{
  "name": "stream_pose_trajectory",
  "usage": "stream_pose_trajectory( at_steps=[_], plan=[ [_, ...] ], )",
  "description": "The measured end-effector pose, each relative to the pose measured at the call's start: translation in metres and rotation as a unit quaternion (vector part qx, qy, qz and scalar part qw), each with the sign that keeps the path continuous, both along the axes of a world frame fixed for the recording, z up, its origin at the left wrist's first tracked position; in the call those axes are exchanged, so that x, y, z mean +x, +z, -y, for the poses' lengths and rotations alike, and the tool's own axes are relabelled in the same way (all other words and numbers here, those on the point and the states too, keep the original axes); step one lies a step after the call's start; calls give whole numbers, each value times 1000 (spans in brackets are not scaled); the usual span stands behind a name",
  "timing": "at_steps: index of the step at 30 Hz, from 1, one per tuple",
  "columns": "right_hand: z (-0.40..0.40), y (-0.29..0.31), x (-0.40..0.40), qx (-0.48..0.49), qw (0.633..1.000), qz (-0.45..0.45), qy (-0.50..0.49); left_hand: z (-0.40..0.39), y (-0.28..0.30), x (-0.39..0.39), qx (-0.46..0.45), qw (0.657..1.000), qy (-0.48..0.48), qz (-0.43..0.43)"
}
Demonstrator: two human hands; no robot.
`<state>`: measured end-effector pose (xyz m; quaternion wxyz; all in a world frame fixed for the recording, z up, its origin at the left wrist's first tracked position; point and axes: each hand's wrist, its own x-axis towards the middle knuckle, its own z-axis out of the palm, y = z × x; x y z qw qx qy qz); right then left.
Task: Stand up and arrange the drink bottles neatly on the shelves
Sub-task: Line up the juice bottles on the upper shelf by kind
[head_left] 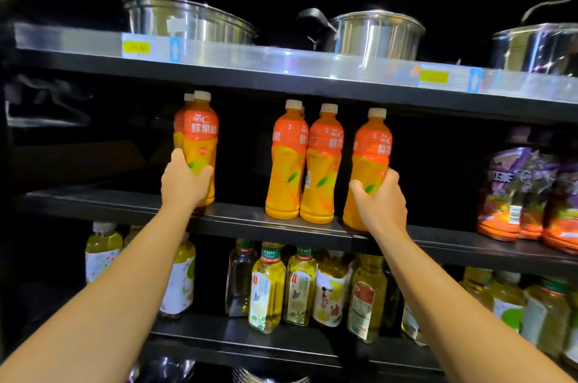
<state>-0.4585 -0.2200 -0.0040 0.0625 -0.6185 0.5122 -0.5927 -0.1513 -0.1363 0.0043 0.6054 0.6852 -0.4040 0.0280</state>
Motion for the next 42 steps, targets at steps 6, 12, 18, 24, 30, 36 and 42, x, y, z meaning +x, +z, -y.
stream_pose_trajectory(
  at_steps=[6, 12, 18, 24, 30, 36, 42],
  plan=[
    [6, -8, -4, -14, 999, 3, 40, 5, -6, -29, 2, 994, -90, 61],
    [11, -17, -9, -24, 998, -10, 62, 23, -5, -63, 12, 990, -125, 66],
    [10, -17, -11, -48, 997, -20, 53, 23, -5, -66, 30, 988, -144, 49],
    [-22, -3, -4, -199, 978, -57, -5, -3, -11, -56, -43, 996, -52, 54],
    [-40, 3, 30, -232, 964, -128, 8, -14, 3, 7, -45, 997, 26, 60],
    [-44, -8, 74, -208, 963, -169, -31, 25, 9, 74, 41, 999, -14, 5],
    [-48, -12, 88, -183, 966, -170, -68, 52, 11, 88, 102, 992, -68, 17]
  ],
)
